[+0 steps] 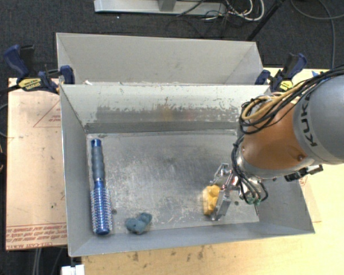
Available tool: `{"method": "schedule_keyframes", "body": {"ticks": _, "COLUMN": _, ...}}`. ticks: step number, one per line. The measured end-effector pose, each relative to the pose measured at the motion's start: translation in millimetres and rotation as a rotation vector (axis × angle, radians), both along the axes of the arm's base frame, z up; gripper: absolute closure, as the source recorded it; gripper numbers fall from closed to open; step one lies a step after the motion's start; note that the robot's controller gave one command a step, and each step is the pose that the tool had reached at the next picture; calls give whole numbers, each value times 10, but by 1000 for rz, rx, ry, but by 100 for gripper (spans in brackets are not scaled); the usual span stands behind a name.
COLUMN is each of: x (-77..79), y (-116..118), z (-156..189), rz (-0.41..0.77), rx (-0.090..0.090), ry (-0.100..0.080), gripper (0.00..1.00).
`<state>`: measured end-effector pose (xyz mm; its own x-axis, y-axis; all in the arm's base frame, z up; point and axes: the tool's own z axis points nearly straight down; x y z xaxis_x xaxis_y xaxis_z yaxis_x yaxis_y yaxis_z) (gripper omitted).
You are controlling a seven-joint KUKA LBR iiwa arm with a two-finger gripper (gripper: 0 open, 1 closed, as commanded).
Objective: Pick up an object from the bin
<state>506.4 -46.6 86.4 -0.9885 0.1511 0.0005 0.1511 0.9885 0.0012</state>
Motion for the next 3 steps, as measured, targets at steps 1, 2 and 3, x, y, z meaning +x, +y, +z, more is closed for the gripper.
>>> {"method": "schedule_keyframes", "body": {"ticks": 1, "x": 0, "y": 0, "z": -1, "rz": 0, "rx": 0, "ry": 0, "gripper": 0}}
{"method": "schedule_keyframes", "body": {"ticks": 2, "x": 1, "y": 1, "z": 2, "rz": 0, "rx": 0, "ry": 0, "gripper": 100}}
{"method": "schedule_keyframes", "body": {"ticks": 3, "x": 173, "y": -30, "z": 1310, "rz": 87, "rx": -3, "ry": -12, "gripper": 100}}
